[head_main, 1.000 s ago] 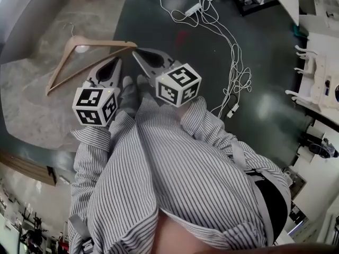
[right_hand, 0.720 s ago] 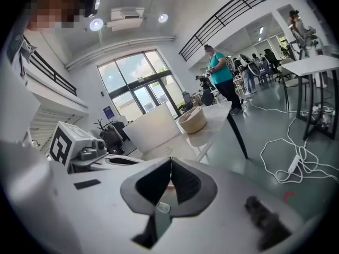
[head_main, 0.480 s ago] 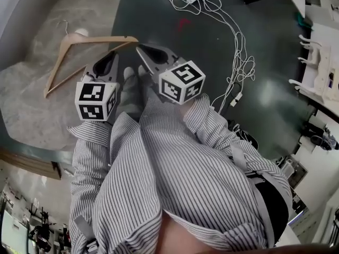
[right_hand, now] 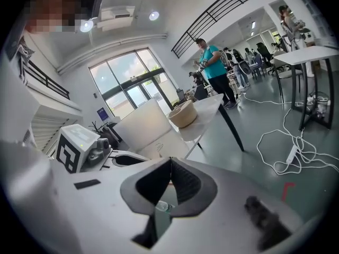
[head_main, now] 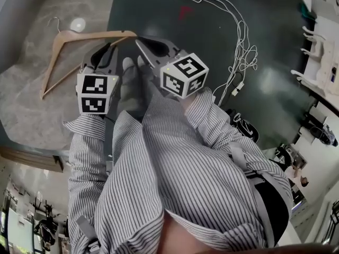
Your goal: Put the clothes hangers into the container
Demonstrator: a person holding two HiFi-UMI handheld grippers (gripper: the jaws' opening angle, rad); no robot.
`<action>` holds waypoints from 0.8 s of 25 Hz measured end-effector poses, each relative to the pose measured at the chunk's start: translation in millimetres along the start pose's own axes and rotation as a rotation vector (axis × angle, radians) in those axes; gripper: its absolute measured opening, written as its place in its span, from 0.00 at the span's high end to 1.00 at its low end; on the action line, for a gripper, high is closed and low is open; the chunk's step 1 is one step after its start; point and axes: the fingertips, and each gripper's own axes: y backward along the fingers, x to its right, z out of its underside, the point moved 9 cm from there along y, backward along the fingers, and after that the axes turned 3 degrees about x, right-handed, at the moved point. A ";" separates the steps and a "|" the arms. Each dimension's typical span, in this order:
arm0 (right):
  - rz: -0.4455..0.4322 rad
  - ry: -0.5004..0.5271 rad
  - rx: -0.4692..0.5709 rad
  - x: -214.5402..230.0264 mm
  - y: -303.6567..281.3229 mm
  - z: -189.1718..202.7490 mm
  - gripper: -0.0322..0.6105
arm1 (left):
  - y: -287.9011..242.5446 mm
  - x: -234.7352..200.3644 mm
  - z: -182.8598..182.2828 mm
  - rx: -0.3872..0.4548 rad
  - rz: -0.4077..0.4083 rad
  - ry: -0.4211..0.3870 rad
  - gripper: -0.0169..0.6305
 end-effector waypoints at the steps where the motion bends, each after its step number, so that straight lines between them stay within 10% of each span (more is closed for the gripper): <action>1: 0.002 -0.004 -0.003 1.5 -0.5 1.6 0.93 | -3.4 -1.4 1.0 -0.009 0.002 -0.007 0.87; 20: -0.003 -0.071 -0.027 17.9 -16.6 19.8 0.93 | -54.3 -5.1 14.3 -0.197 0.083 -0.248 0.82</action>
